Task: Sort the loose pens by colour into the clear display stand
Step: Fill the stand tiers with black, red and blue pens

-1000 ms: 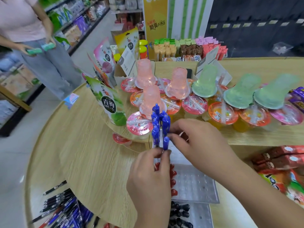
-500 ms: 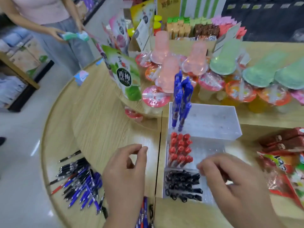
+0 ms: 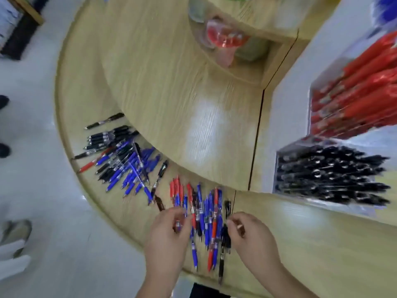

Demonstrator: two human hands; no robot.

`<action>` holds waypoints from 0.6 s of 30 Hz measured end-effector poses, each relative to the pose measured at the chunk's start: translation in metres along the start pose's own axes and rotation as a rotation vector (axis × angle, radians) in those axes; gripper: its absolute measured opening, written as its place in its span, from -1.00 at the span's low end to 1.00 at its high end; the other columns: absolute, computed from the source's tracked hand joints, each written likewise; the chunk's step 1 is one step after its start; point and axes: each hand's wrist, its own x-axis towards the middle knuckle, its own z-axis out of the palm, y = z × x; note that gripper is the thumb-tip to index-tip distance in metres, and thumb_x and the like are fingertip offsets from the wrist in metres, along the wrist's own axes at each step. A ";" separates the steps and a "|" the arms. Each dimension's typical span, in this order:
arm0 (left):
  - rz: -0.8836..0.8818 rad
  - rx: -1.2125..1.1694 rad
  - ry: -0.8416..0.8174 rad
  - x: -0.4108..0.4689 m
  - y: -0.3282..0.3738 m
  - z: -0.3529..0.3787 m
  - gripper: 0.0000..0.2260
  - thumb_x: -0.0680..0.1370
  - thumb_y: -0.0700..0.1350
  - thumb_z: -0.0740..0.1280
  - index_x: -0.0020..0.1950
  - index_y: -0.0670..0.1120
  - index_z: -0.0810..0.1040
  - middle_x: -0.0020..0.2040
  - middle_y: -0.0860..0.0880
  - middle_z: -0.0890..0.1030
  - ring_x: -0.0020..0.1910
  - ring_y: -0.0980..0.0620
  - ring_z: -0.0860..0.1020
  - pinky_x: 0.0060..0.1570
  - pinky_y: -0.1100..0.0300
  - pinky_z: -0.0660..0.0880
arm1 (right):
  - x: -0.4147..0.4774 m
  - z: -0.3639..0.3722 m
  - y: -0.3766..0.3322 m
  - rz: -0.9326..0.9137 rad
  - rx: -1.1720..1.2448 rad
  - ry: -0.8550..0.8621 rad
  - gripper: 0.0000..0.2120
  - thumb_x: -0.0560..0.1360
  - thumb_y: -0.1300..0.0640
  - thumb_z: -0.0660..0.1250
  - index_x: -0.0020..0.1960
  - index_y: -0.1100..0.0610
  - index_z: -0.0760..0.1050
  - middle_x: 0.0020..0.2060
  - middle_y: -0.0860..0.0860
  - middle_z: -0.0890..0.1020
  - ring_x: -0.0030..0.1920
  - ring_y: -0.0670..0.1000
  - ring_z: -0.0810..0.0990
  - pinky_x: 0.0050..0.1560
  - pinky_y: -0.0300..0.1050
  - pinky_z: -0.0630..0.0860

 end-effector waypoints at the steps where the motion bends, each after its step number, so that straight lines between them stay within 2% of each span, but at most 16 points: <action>1: -0.002 0.043 -0.079 0.002 -0.011 0.010 -0.88 0.54 0.06 0.41 0.06 0.15 0.61 -0.03 0.22 0.60 -0.08 0.27 0.55 -0.02 0.21 0.56 | 0.006 0.012 0.004 0.025 -0.025 -0.001 -0.92 0.55 -0.13 0.25 -0.02 -0.21 0.51 -0.22 -0.24 0.59 -0.27 -0.24 0.54 -0.30 -0.32 0.49; 3: 0.011 0.158 -0.229 0.002 -0.028 0.034 -0.83 0.55 0.10 0.38 0.11 0.12 0.60 0.01 0.22 0.59 -0.05 0.26 0.53 0.03 0.21 0.55 | 0.015 0.030 0.010 0.046 -0.082 -0.008 -0.90 0.54 -0.15 0.26 -0.04 -0.16 0.50 -0.25 -0.22 0.57 -0.31 -0.22 0.51 -0.39 -0.34 0.38; 5: 0.047 0.255 -0.312 -0.002 -0.039 0.055 -0.81 0.56 0.13 0.34 0.12 0.10 0.57 0.02 0.19 0.57 -0.07 0.22 0.53 -0.02 0.23 0.53 | 0.018 0.043 0.013 0.061 -0.148 -0.021 -0.83 0.53 -0.20 0.24 -0.05 -0.12 0.49 -0.23 -0.18 0.57 -0.30 -0.18 0.50 -0.42 -0.30 0.32; 10: 0.043 0.357 -0.353 -0.001 -0.050 0.086 -0.76 0.58 0.16 0.27 0.20 0.15 0.53 0.11 0.16 0.53 -0.04 0.16 0.55 -0.16 0.25 0.51 | 0.021 0.064 0.015 0.116 -0.288 -0.055 -0.78 0.53 -0.24 0.21 -0.08 -0.10 0.40 -0.18 -0.14 0.54 -0.27 -0.08 0.45 -0.40 -0.19 0.27; 13: -0.011 0.375 -0.343 0.001 -0.047 0.091 -0.84 0.56 0.19 0.29 0.01 0.13 0.52 0.00 0.11 0.53 -0.16 0.10 0.54 -0.32 0.21 0.42 | 0.023 0.066 0.016 0.156 -0.246 -0.047 -0.78 0.52 -0.22 0.24 -0.13 -0.08 0.43 -0.25 -0.14 0.56 -0.27 -0.11 0.50 -0.42 -0.22 0.31; 15: -0.033 0.375 -0.345 0.003 -0.045 0.092 -0.76 0.54 0.19 0.31 -0.19 0.08 0.43 -0.17 0.08 0.52 -0.31 0.09 0.48 -0.42 0.20 0.34 | 0.023 0.066 0.018 0.173 -0.195 -0.047 -0.79 0.51 -0.20 0.27 -0.15 -0.08 0.46 -0.29 -0.14 0.58 -0.28 -0.14 0.52 -0.42 -0.23 0.34; 18: -0.103 0.291 -0.378 0.009 -0.037 0.087 -0.78 0.52 0.09 0.35 -0.28 0.06 0.46 -0.30 0.09 0.60 -0.34 0.13 0.55 -0.36 0.17 0.50 | 0.021 0.061 0.023 0.180 -0.095 -0.026 -0.85 0.51 -0.11 0.29 -0.20 -0.08 0.48 -0.33 -0.16 0.60 -0.32 -0.17 0.53 -0.39 -0.23 0.42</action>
